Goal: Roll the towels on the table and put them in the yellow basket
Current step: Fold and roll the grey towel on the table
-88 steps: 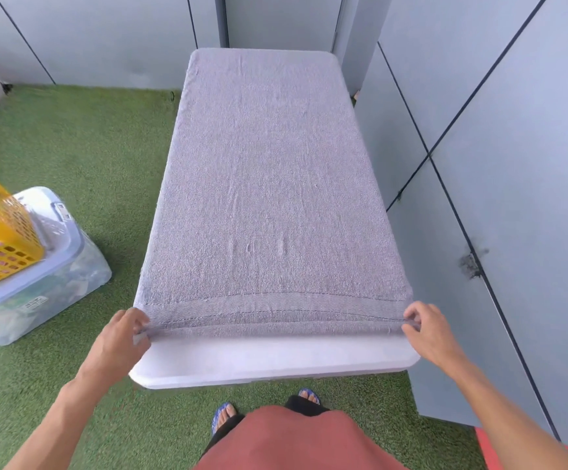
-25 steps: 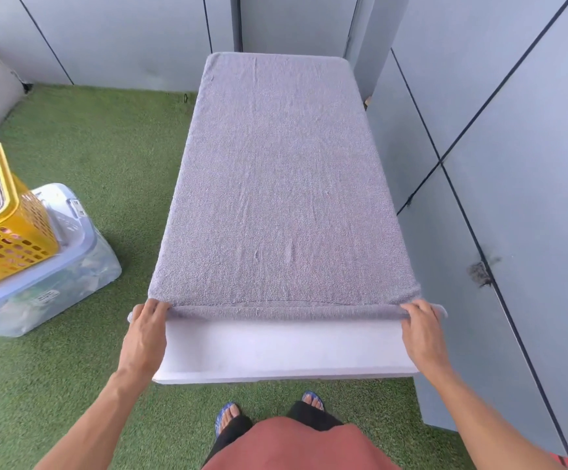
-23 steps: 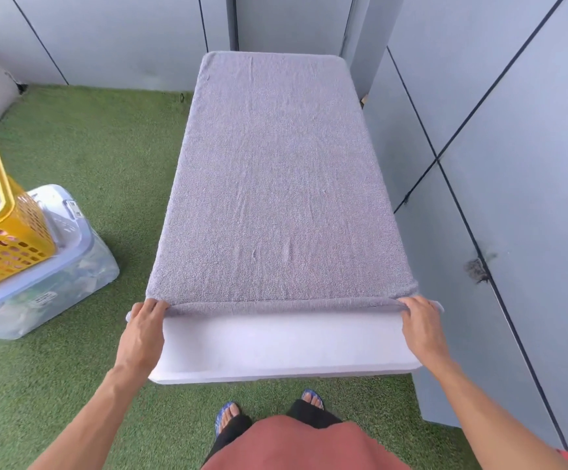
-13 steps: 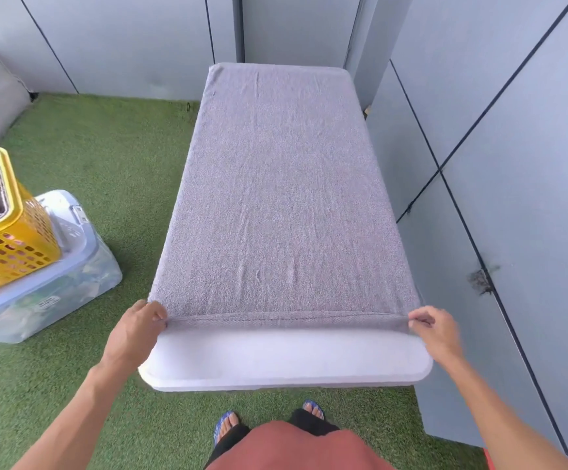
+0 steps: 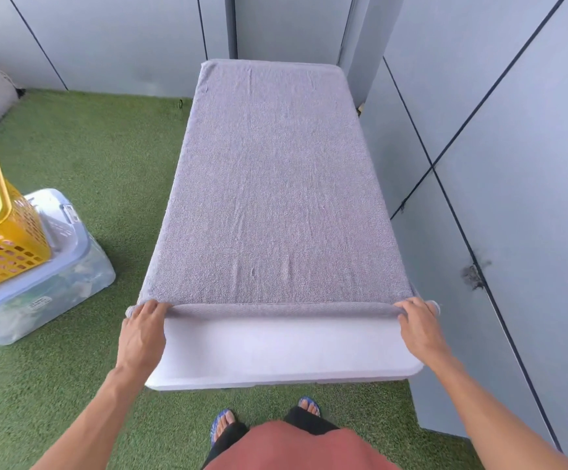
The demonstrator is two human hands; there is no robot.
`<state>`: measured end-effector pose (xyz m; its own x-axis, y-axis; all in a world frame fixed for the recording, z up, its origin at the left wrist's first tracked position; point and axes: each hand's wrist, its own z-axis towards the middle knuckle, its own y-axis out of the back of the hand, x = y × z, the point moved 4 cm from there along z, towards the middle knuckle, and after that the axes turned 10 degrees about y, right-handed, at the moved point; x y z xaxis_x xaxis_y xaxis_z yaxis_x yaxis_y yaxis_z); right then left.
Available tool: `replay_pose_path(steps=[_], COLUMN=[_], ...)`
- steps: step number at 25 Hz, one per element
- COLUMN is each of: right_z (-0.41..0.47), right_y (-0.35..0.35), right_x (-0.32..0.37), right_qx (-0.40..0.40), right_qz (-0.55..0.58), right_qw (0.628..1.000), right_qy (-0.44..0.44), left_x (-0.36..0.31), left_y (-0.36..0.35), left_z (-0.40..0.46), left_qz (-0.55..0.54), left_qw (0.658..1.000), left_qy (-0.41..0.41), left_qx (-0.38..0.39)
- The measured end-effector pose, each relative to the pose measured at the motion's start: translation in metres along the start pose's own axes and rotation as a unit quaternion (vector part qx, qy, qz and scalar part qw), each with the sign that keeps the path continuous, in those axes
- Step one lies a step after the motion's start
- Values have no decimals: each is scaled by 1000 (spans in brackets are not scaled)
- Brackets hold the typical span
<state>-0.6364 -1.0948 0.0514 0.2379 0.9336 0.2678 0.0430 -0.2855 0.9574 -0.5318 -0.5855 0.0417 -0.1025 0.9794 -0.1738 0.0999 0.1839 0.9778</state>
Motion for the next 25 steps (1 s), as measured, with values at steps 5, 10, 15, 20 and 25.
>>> replay_pose_path(steps=[5, 10, 15, 20, 25], right_z=[-9, 4, -24, -6, 3], right_y=[5, 19, -2, -5, 2], right_x=[-19, -14, 9, 9, 3], right_qx=[63, -73, -112, -40, -14], right_qz=[97, 163, -60, -42, -24], right_qw=[993, 977, 992, 998, 999], right_qy=[-19, -115, 9, -13, -24], left_x=[13, 15, -3, -10, -12], left_y=[13, 18, 7, -1, 4], left_z=[4, 27, -16, -15, 5], left_qz=[-70, -162, -35, -16, -9], left_qw=[994, 981, 996, 999, 999], left_qy=[-8, 86, -52, -35, -30], left_qx=[85, 61, -55, -16, 20])
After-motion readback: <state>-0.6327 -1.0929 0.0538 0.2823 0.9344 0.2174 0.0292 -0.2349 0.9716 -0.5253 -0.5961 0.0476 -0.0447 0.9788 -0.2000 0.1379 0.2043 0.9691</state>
